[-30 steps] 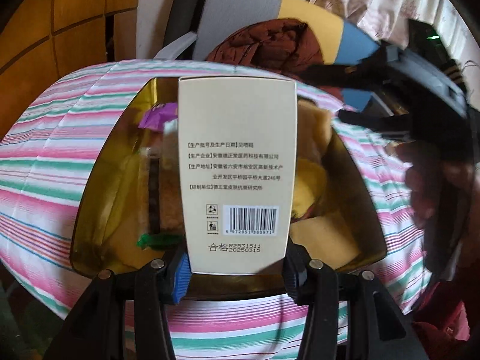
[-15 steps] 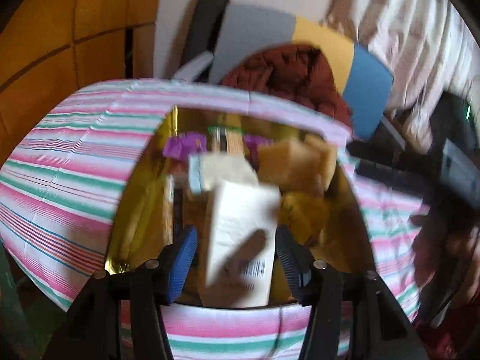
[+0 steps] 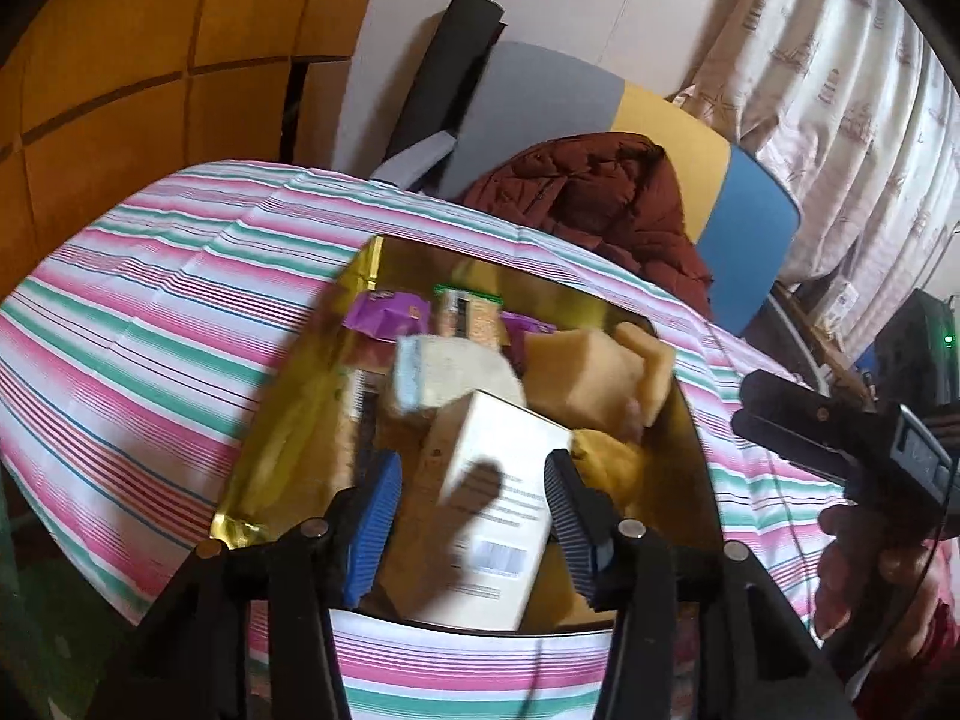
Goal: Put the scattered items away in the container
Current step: 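Lower the white box into the tin and open the left tool, then grasp the last tan sponge with the right tool while the left reaches the green box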
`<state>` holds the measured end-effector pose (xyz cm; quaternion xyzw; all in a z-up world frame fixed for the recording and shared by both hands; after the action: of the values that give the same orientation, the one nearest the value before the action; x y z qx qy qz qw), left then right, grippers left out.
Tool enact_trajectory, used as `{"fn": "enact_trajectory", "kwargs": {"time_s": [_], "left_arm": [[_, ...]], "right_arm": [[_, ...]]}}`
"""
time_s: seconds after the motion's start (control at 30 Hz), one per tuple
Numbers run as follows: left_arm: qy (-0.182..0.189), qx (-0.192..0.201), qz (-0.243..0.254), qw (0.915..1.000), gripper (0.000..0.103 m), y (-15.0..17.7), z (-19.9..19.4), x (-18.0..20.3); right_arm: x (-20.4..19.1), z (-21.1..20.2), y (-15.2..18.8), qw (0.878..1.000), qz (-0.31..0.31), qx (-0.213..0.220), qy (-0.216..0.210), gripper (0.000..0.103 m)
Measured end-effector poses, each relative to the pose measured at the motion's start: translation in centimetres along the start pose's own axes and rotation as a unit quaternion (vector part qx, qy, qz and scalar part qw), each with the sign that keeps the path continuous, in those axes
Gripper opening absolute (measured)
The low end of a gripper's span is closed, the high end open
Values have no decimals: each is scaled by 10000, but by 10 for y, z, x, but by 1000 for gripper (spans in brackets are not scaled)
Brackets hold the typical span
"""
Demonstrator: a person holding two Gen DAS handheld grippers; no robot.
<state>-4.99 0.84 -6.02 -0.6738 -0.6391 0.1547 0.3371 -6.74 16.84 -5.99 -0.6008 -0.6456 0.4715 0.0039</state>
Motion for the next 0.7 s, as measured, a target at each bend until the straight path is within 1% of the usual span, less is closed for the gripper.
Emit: {"fn": "enact_trajectory", "kwargs": {"time_s": [0.27, 0.37, 0.5, 0.53, 0.57, 0.7], "left_arm": [[154, 11, 186, 9997, 52, 11, 1, 32], [209, -15, 219, 9995, 52, 14, 2, 45], [403, -28, 339, 9986, 52, 17, 3, 67], [537, -20, 408, 9977, 53, 18, 2, 77], [595, -15, 471, 9971, 55, 18, 1, 83], [806, 66, 911, 9926, 55, 20, -2, 120]], "right_arm": [[21, -18, 1, 9999, 66, 20, 103, 99], [33, -28, 1, 9997, 103, 27, 210, 99], [55, -45, -2, 9989, 218, 68, 407, 99], [60, -50, -4, 9986, 230, 76, 465, 99], [64, -54, -5, 9984, 227, 84, 516, 99], [87, -80, -14, 9963, 78, 148, 841, 99]]}}
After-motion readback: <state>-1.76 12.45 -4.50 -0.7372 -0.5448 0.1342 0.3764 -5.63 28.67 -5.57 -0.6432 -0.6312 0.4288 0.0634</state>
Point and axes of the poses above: each gripper's, at about its wrist camera, not at the fingertips, and z roughly the way its jaws point, x to its right, y to its underside, the point moved 9 cm from there along z, roughly the way its jaws point, and after that the axes turned 7 degrees about -y, right-handed, at the moved point
